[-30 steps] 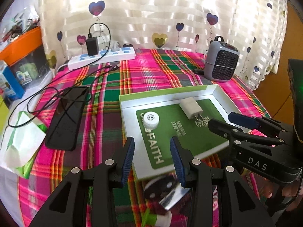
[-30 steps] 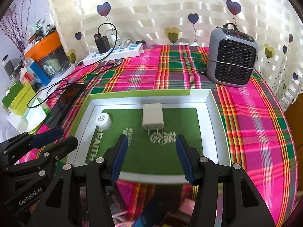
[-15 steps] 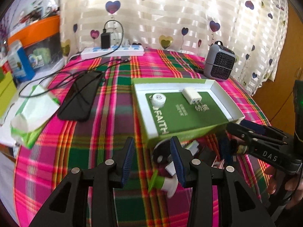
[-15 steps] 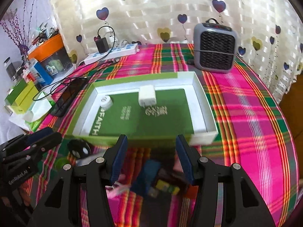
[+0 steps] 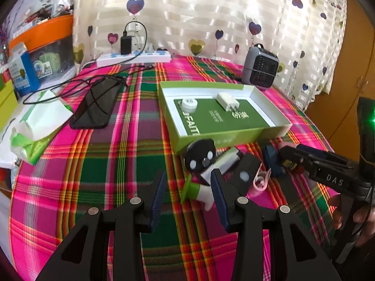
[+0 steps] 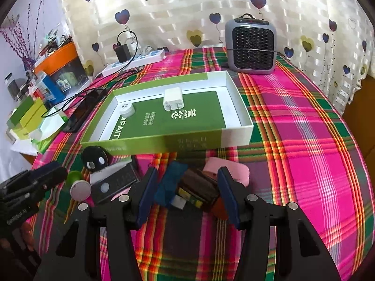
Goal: Organize rigid objects
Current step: 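Grasp the green suction-cup toy with the left tool while the right tool grasps the brown red-capped bottle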
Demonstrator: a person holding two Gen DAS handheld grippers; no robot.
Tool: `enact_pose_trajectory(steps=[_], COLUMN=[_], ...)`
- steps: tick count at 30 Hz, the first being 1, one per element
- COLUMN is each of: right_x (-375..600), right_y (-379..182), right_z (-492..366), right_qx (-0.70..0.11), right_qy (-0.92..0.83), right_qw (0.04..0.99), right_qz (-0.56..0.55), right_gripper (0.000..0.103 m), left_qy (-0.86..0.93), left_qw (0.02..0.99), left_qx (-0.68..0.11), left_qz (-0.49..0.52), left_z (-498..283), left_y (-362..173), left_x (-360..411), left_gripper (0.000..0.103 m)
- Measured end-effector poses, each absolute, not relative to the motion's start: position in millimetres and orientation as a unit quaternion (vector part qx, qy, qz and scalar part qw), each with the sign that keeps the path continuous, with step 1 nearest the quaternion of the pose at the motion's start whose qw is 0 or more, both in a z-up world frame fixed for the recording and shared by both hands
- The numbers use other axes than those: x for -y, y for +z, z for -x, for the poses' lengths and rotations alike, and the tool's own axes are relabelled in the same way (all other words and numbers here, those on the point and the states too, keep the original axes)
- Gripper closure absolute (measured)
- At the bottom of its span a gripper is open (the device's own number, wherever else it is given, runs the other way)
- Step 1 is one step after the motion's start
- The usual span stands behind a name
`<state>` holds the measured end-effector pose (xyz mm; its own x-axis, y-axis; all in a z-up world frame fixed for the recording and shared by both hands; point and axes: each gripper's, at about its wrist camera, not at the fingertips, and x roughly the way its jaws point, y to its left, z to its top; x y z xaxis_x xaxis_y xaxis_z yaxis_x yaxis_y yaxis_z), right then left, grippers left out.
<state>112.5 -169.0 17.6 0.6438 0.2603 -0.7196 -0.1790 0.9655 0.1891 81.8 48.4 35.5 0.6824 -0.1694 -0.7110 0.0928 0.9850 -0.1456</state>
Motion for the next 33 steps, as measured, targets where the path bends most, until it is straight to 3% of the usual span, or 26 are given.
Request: enact_pose_trajectory(steps=[33], right_x=[181.4], right_y=[4.6], right_z=[-108.9], right_qx=[-0.403], right_qy=[0.126], right_qw=[0.906], right_qz=[-0.017], right_gripper=[0.049], left_qy=[-0.067], left_qw=[0.910], left_qx=[-0.407], left_qz=[0.051], left_z=[-80.6], left_y=[18.9], left_x=[-50.6], left_gripper=[0.063])
